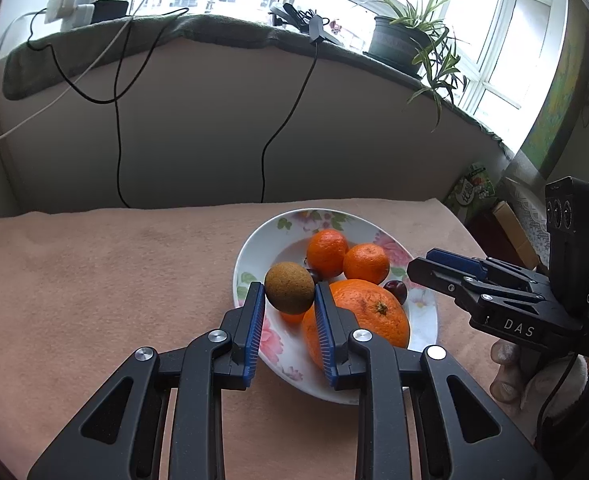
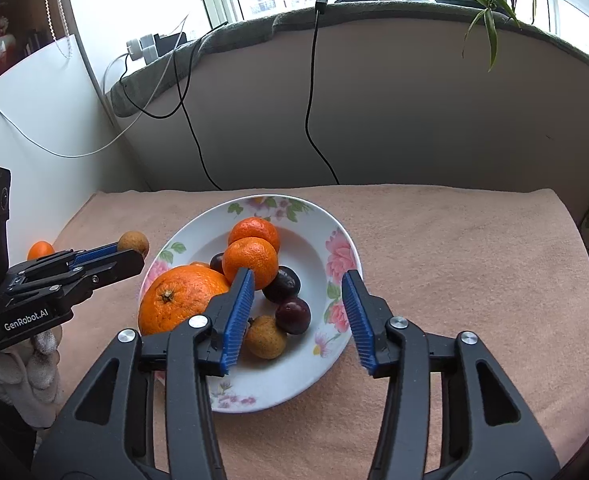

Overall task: Organize fruits
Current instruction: 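Lower the plum into the plate and open the right gripper while the left gripper holds the kiwi above, then open the left gripper to drop the brown kiwi into the plate, then move both open grippers away from the plate toward the large orange by the wall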

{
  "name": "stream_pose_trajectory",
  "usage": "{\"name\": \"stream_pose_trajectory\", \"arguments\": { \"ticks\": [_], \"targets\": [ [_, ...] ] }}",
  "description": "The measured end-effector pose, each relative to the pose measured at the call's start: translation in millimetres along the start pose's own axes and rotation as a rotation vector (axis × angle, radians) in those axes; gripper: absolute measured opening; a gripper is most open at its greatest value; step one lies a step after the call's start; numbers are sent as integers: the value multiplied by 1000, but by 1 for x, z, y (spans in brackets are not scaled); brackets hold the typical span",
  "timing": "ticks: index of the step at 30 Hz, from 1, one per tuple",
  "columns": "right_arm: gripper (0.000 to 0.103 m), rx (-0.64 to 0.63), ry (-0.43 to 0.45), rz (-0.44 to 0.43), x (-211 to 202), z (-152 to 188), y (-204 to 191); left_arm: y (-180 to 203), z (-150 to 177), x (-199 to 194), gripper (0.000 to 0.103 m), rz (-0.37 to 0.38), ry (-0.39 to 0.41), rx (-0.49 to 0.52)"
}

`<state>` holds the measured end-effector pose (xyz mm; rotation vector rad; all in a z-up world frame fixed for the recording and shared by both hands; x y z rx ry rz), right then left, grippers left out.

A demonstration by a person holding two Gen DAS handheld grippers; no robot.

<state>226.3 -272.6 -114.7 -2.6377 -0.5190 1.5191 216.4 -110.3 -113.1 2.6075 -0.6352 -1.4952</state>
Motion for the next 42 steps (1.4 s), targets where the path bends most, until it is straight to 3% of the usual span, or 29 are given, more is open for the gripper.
{"name": "stream_pose_trajectory", "arguments": {
  "ticks": [2,6,8,11,14,29,42],
  "targets": [
    [55,-1,2,-1,-1,0,-1,0,0,-1,31,1,4,-3],
    [62,0,0,0,-2,0,-1,2,0,-5,33,1,12,2],
    [72,2,5,0,-3,0,-2,3,0,-8,51,-3,20,2],
    [87,3,15,5,-6,0,-3,5,-1,-11,64,-9,27,7],
    [92,8,26,6,-10,-1,-4,5,0,-13,77,-30,25,4],
    [96,-9,24,30,-15,1,-22,-3,12,-38,80,-79,54,-21],
    [96,-60,86,25,-29,0,-55,-17,24,-68,80,-110,105,-57]
  ]
}}
Point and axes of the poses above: each gripper's, at about its wrist camera, not at the fingertips, and x roughly the way its jaws point, y to its right, z to its underside, the point moved 7 cm from there along x, roughly the way its jaws point, and after that the axes turned 14 degrees about -y, right-handed, at the moved point
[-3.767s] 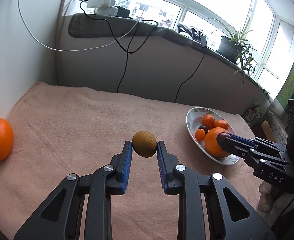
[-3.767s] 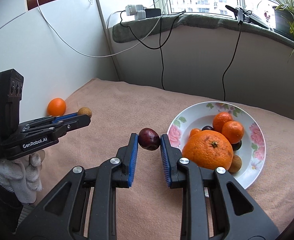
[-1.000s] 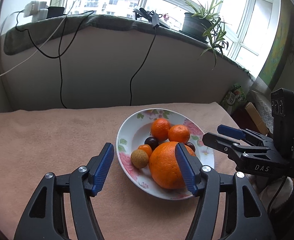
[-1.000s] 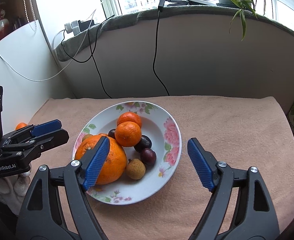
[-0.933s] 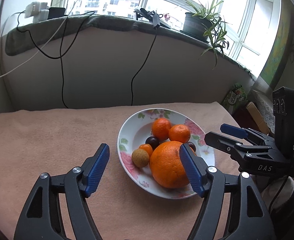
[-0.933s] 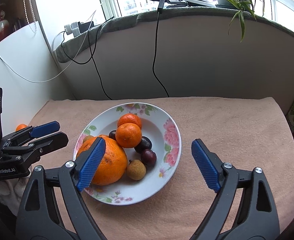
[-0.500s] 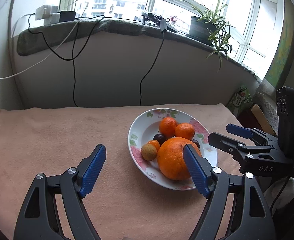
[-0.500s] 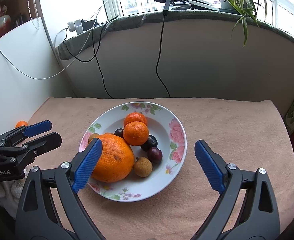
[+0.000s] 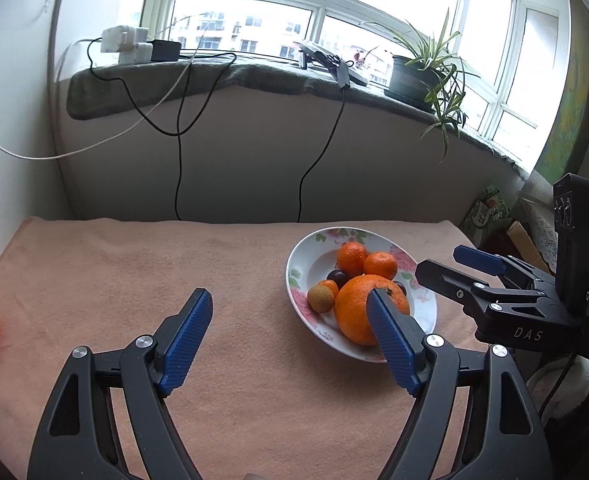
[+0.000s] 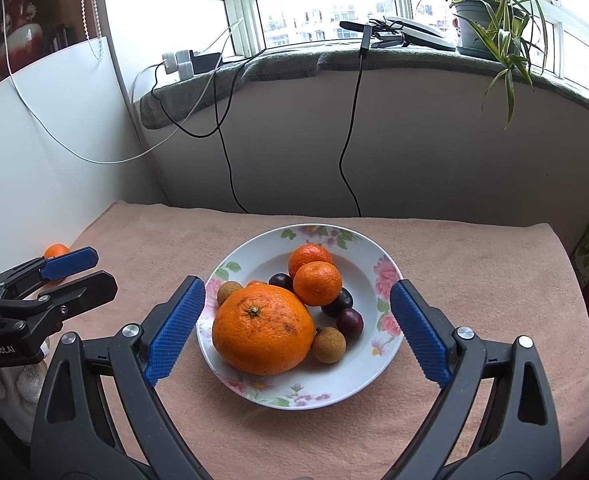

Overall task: Organize fruits
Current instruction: 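Move both open grippers away from the plate toward the large orange by the wall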

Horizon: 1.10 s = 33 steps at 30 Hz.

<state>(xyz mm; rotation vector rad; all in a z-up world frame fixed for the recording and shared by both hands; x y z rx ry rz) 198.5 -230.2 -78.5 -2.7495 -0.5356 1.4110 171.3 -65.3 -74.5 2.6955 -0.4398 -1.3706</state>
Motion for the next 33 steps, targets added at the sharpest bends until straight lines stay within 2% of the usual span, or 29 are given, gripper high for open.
{"name": "stream_pose_trajectory", "arguments": {
  "ticks": [13,16,21,26,33],
  "targets": [
    [96,-57,-3,-66,11,-8,-50,-40,19,-31,80,-70,36,-56],
    [102,-69,-6,-77,14,-11,-62,-54,25,-38,80,-84,44,-87],
    [103,-82,-13,-115,21,-18,-86,-79,33,-50,80,-107,55,-136],
    [103,-115,-34,-169,31,-24,-118,-113,48,-63,80,-132,79,-219],
    [103,-229,-96,-265,54,-34,-183,-172,82,-80,80,-185,98,-377]
  ]
}}
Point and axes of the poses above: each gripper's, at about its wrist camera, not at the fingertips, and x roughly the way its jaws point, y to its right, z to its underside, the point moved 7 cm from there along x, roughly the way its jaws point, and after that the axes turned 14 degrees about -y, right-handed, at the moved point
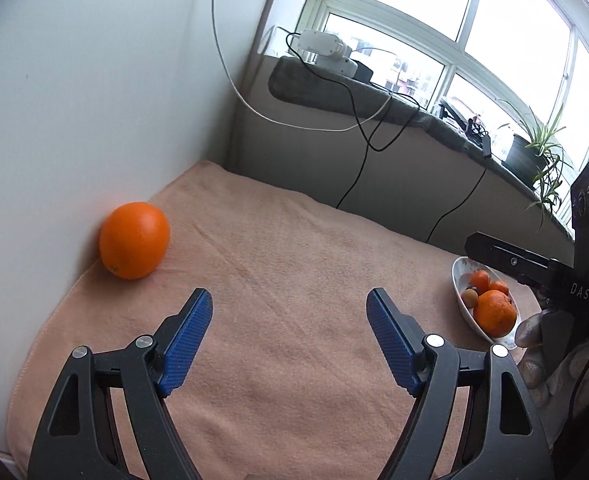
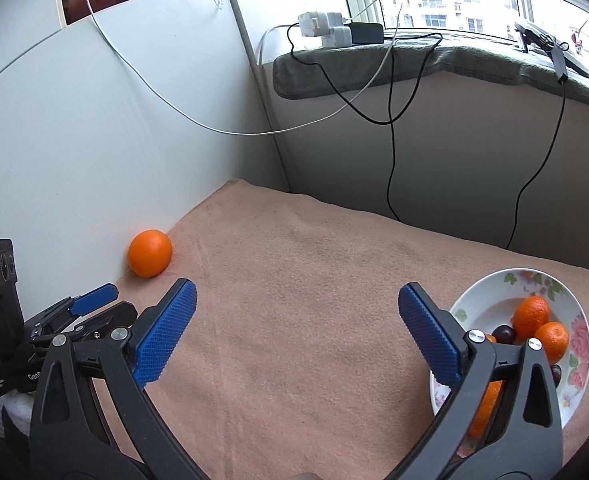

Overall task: Organize fruits
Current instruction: 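Move both open grippers away from the plate toward the large orange by the wall, then close the right gripper around the large orange while the left gripper presses against it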

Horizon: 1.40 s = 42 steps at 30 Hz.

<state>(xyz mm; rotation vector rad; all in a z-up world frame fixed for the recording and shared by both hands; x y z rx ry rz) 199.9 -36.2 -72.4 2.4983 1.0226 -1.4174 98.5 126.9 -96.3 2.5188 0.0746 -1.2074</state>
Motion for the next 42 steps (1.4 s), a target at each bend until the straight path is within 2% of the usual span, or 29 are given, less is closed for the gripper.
{"name": "stream_pose_trajectory", "arguments": {
  "ticks": [7,16,22,26,30,34,42],
  "targets": [
    [103,-73,-39,-118,39,-26,-49,-56,5,-1,80,-66,34,-118],
    [103,-198,-111,-250,91,-52,-110,-88,3,7,79,-95,41,-181],
    [103,-275,-195,-335,132,-61,-146,-92,-2,18,78,-104,30,-182],
    [102,-306,-240,-374,159,-65,-165,-94,-6,26,70,-121,16,-168],
    [100,-308,-279,-431,180,-65,-176,-95,-10,31,67,-120,9,-162],
    [95,-321,-307,-441,198,-64,-183,-96,-13,34,64,-111,5,-158],
    [94,-295,-358,-517,221,-60,-190,-103,-12,47,60,-125,-25,-159]
  ]
}}
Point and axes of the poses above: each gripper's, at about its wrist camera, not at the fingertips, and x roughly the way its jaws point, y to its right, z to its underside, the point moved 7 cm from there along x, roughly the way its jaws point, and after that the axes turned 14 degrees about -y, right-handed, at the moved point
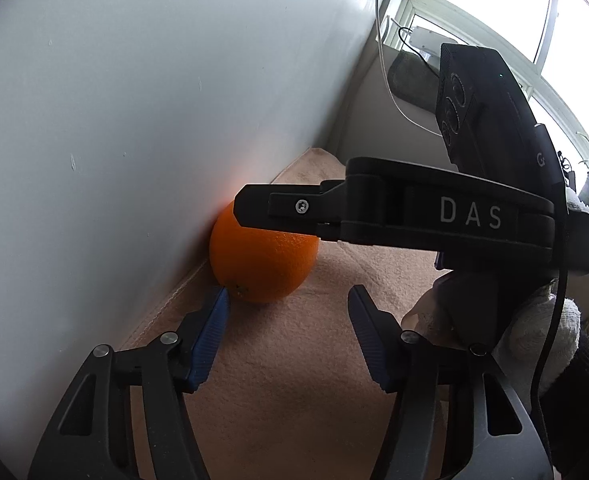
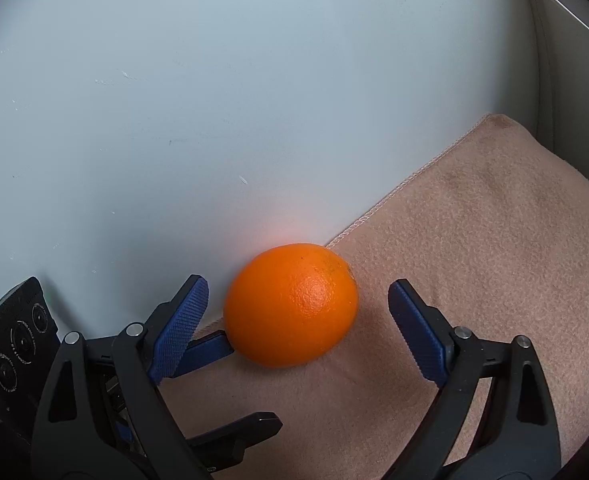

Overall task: Organize fruits
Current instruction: 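Close the right gripper around the large orange while the left gripper presses against it, then lift the large orange with the right gripper and carry it over the plate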

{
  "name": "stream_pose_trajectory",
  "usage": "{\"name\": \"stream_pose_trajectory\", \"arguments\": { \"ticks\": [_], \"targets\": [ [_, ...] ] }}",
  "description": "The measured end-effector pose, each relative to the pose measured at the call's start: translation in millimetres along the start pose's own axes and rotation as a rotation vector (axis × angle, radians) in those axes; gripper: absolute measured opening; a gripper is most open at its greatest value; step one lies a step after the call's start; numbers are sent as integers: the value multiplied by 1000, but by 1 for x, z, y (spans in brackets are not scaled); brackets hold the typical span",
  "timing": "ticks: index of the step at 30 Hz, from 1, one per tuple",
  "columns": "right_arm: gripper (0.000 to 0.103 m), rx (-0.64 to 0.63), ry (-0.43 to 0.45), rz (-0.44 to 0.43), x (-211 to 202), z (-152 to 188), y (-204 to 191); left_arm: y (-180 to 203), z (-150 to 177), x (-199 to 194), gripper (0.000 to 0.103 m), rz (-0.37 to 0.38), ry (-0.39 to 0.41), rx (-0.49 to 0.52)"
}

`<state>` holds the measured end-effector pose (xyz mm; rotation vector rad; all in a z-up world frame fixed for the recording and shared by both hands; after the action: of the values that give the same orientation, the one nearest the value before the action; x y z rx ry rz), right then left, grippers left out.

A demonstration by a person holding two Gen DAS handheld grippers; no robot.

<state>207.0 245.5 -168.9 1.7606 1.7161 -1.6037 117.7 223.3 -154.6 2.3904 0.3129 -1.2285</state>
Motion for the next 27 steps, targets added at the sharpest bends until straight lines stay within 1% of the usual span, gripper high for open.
{"name": "stream_pose_trajectory", "arguments": {
  "ticks": [2,7,8,9,16,19,23,27],
  "targets": [
    [92,-6,-10,-7,6,-3,0,-1,2,2,58,-10,-9,3],
    [85,-8,-36,-19,20,-5,-2,-3,0,4,58,-18,-12,4],
    [80,-13,-43,-19,29,-6,-10,-3,-1,4,58,-19,-11,2],
    [80,-17,-51,-14,34,-5,-13,-3,-1,4,58,-21,-11,3],
    [79,-8,-37,20,38,1,-21,7,-6,11,58,-25,-13,-2],
    [78,-12,-26,45,30,13,-26,3,-6,13,57,-26,-14,-1],
    [78,6,-5,46,19,31,-21,0,-5,11,51,-24,-11,-6],
    [78,15,12,66,13,45,-22,5,-1,10,51,-24,-15,30]
  ]
}}
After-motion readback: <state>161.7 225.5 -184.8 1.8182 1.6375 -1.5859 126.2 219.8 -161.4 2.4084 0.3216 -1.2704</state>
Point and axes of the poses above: each gripper's, at about its wrist camera, not at the fingertips, and x roughly the way its jaws point, y to its right, z to its underside, the point moved 7 cm from there along x, roughly the way its jaws point, and after that the axes turned 14 degrees about -y, right-handed, at the moved point
